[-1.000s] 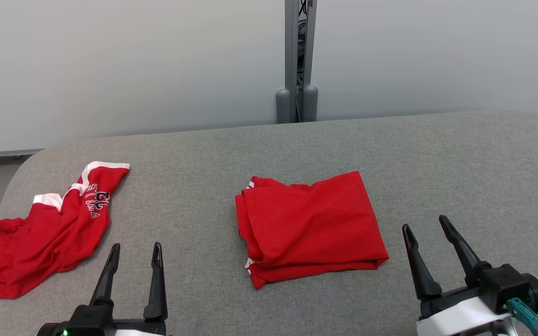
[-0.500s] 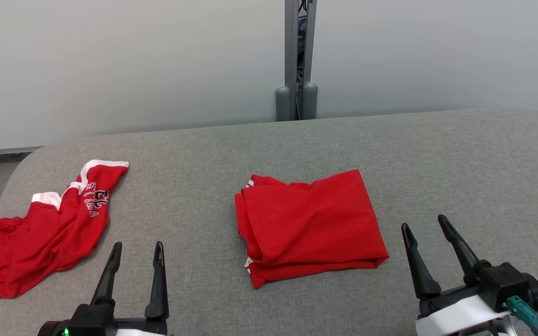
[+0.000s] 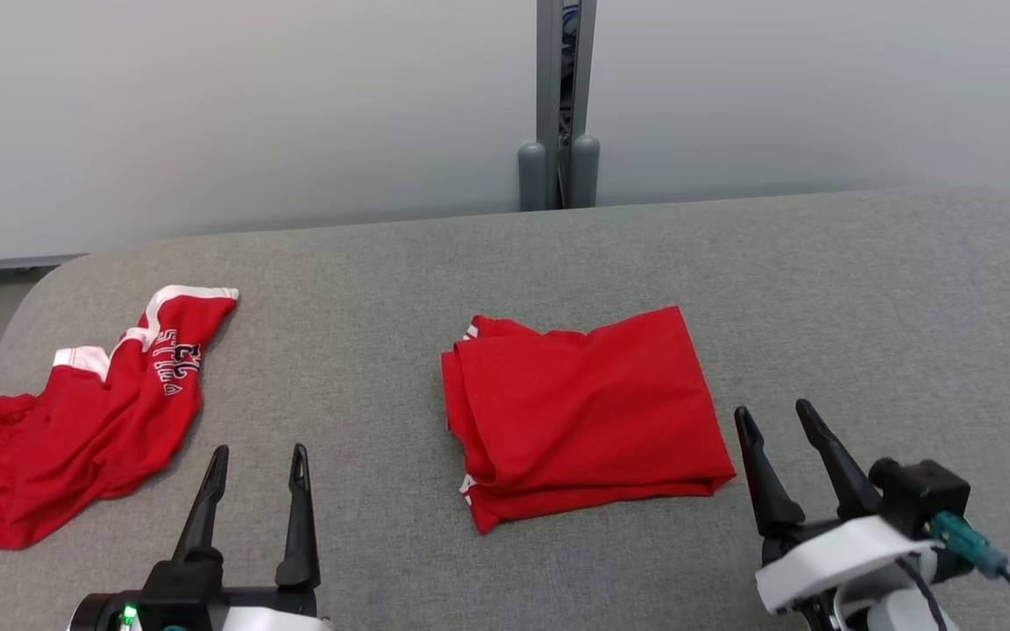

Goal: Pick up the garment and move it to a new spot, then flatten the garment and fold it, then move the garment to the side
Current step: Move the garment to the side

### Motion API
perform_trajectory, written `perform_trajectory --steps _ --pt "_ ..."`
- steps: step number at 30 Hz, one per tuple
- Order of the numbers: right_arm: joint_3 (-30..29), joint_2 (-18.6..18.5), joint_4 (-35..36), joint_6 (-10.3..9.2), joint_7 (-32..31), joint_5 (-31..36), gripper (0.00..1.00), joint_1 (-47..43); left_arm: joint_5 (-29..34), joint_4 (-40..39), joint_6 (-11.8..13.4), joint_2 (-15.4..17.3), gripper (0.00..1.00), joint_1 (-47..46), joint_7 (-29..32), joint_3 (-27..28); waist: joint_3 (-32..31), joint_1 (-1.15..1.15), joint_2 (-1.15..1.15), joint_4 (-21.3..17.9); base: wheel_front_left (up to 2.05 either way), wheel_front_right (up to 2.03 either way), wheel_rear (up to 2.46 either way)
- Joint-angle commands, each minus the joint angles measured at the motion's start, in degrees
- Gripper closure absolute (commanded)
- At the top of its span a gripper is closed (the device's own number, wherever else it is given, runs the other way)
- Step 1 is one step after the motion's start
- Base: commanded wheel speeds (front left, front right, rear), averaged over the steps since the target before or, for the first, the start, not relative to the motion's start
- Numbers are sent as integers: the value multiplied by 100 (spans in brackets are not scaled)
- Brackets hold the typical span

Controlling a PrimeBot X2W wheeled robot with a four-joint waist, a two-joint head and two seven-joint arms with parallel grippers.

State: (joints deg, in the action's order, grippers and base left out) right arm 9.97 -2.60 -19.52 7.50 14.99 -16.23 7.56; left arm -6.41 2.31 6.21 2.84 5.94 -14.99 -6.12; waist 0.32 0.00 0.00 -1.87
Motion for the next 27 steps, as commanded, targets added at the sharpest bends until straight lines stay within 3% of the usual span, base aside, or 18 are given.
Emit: perform_trajectory --steps 1,4,7,13,27 --pt "86 -49 -208 -2 29 -354 0 215 64 21 28 15 0 -117 -24 -41 60 0 0 58 0 0 0" --pt "235 -47 -609 -2 29 -1345 0 596 129 48 -2 15 0 -211 -24 -103 147 0 0 131 0 0 0" --pt "304 -93 -1144 -2 28 -1838 0 1007 180 49 -18 15 0 -287 -24 -161 281 0 0 229 0 0 0" --pt "751 -352 -2286 -1 -36 -2416 0 1808 224 95 -49 14 0 -509 -24 -282 549 0 0 453 0 0 0" --pt "1666 -723 -3494 -1 -313 -3291 0 2560 94 199 53 14 0 -804 -24 -454 947 0 0 732 0 0 0"
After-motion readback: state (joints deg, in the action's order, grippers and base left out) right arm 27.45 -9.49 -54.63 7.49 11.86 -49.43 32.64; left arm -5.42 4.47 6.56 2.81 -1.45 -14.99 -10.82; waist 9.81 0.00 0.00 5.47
